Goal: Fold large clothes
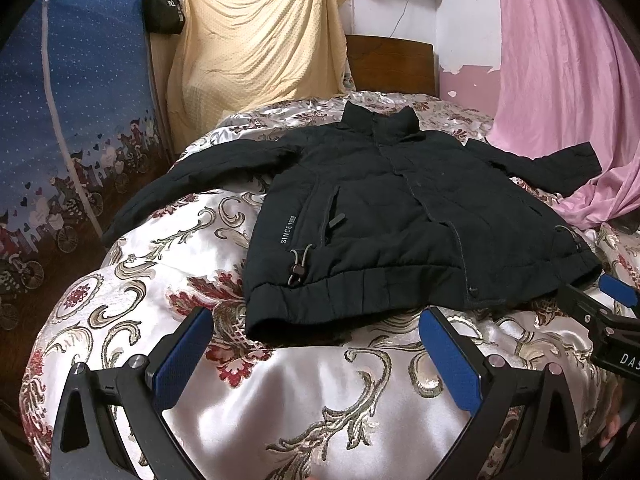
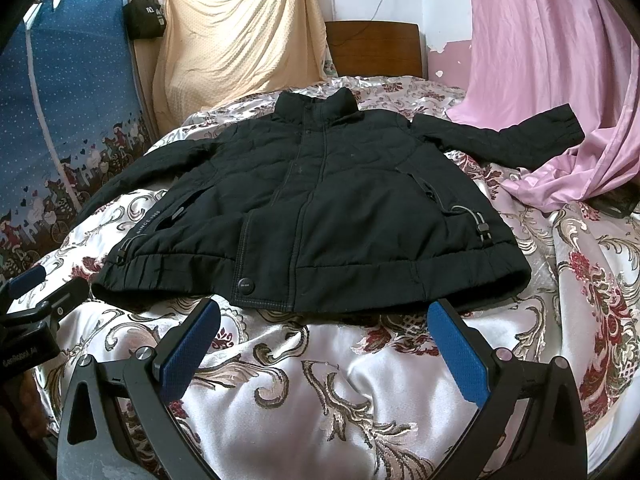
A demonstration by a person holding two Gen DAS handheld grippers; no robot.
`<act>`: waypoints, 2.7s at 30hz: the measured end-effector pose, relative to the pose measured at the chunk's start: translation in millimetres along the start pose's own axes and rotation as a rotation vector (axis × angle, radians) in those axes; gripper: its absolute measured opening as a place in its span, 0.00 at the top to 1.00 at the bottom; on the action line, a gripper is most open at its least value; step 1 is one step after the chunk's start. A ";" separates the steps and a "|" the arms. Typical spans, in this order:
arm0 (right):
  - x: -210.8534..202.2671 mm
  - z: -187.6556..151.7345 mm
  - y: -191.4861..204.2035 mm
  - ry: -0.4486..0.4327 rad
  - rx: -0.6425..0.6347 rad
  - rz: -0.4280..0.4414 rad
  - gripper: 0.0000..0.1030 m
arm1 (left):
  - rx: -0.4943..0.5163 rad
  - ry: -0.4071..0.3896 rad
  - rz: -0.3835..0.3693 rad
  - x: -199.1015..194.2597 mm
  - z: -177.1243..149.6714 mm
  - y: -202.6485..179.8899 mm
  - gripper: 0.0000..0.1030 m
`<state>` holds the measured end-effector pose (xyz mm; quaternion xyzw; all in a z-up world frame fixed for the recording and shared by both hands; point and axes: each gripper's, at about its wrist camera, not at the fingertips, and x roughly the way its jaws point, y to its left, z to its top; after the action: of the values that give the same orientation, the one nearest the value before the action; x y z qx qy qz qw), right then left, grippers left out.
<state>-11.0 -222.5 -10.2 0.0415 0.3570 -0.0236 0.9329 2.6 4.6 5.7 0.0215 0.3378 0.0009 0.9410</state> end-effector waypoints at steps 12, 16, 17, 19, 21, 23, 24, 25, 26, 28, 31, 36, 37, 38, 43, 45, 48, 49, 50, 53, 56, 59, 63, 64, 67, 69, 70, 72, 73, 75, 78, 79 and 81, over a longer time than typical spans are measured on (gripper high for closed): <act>7.5 15.5 -4.4 0.014 0.005 -0.033 0.01 | 0.081 0.091 0.036 34.3 28.4 -11.8 0.00; 6.0 40.0 -18.6 -0.043 -0.003 -0.046 0.01 | 0.098 0.114 -0.047 55.5 58.7 -25.2 0.00; 5.9 49.4 -24.5 -0.066 -0.008 -0.046 0.01 | 0.099 0.123 -0.059 59.4 62.6 -28.5 0.00; 9.2 72.4 -40.5 -0.105 -0.010 -0.035 0.01 | 0.092 0.157 -0.105 77.6 80.6 -38.4 0.00; 16.7 98.2 -61.5 -0.122 0.012 0.032 0.01 | 0.076 0.181 -0.159 99.4 102.5 -51.7 0.00; 31.3 122.9 -88.3 -0.119 0.065 0.091 0.01 | 0.066 0.181 -0.195 119.8 125.6 -69.1 0.00; 40.4 137.7 -104.9 -0.124 0.090 0.090 0.01 | 0.071 0.174 -0.204 127.7 134.4 -77.8 0.00; 50.3 152.2 -121.5 -0.117 0.110 0.068 0.01 | 0.093 0.160 -0.215 142.6 151.5 -95.6 0.00; 56.8 160.6 -131.0 -0.111 0.119 0.046 0.01 | 0.114 0.142 -0.223 153.8 163.2 -110.5 0.00; 73.5 187.7 -160.8 -0.122 0.118 -0.054 0.01 | 0.153 0.094 -0.230 178.2 187.3 -143.7 0.00; 99.4 216.6 -199.3 -0.128 0.121 -0.189 0.01 | 0.189 0.060 -0.272 219.1 215.3 -192.8 0.00; 139.6 261.6 -259.6 -0.154 0.103 -0.477 0.01 | 0.203 0.073 -0.320 302.6 242.1 -274.8 0.00; 149.4 268.3 -274.4 -0.166 0.094 -0.555 0.01 | 0.198 0.089 -0.323 319.0 243.8 -288.2 0.00; 157.2 273.8 -285.9 -0.161 0.101 -0.609 0.01 | 0.189 0.106 -0.328 328.8 246.8 -293.9 0.00; 180.1 290.3 -356.3 -0.154 0.258 -0.673 0.01 | 0.139 0.211 -0.328 387.7 241.6 -325.1 0.00; 188.2 288.0 -379.8 -0.154 0.324 -0.680 0.01 | 0.142 0.224 -0.335 397.4 239.1 -329.4 0.00; 203.7 289.9 -411.8 -0.159 0.397 -0.663 0.01 | 0.175 0.228 -0.320 407.5 235.1 -339.9 0.00; 210.9 286.3 -419.5 -0.153 0.413 -0.664 0.01 | 0.191 0.242 -0.308 412.2 231.3 -344.3 0.00; 215.4 283.2 -432.1 -0.150 0.440 -0.659 0.01 | 0.199 0.254 -0.298 418.7 229.1 -347.0 0.00; 221.8 270.6 -454.2 -0.125 0.503 -0.651 0.01 | 0.222 0.269 -0.278 424.9 222.0 -352.4 0.00; 234.5 256.4 -463.8 -0.139 0.549 -0.609 0.12 | 0.226 0.273 -0.273 424.5 219.6 -352.4 0.00; 240.5 249.9 -465.4 -0.162 0.564 -0.578 0.45 | 0.224 0.277 -0.274 423.3 219.1 -352.7 0.00; 238.2 244.9 -456.1 -0.203 0.577 -0.568 0.69 | 0.229 0.280 -0.269 424.8 220.9 -354.8 0.00; 236.7 245.2 -450.9 -0.212 0.563 -0.565 0.72 | 0.230 0.280 -0.267 424.8 220.3 -355.3 0.00; 234.0 250.0 -436.9 -0.222 0.521 -0.568 0.72 | 0.230 0.280 -0.265 425.6 220.0 -355.6 0.00; 231.0 252.7 -428.4 -0.228 0.484 -0.568 0.72 | 0.232 0.278 -0.262 426.9 220.6 -356.7 0.00; 227.1 254.0 -426.4 -0.234 0.477 -0.566 0.70 | 0.234 0.276 -0.259 427.0 220.3 -357.3 0.00; 223.2 254.1 -424.2 -0.246 0.462 -0.567 0.70 | 0.238 0.274 -0.254 427.3 220.0 -358.2 0.00; 220.3 254.8 -425.4 -0.249 0.460 -0.563 0.70 | 0.239 0.274 -0.254 427.5 220.0 -358.3 0.00; 216.5 253.8 -428.8 -0.253 0.465 -0.555 0.70 | 0.238 0.273 -0.255 427.6 219.7 -358.3 0.00; 213.5 251.6 -429.4 -0.265 0.470 -0.558 0.70 | 0.240 0.273 -0.253 427.6 219.5 -358.7 0.00; 211.2 250.8 -428.8 -0.271 0.468 -0.556 0.69 | 0.239 0.273 -0.254 427.6 219.6 -357.9 0.00; 209.4 248.6 -428.2 -0.287 0.468 -0.543 0.64 | 0.238 0.273 -0.255 427.5 219.5 -358.2 0.00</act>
<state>278.3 -675.2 8.4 0.1534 0.2059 -0.3562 0.8985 467.5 -355.0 -111.5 0.0893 0.4597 -0.1550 0.8699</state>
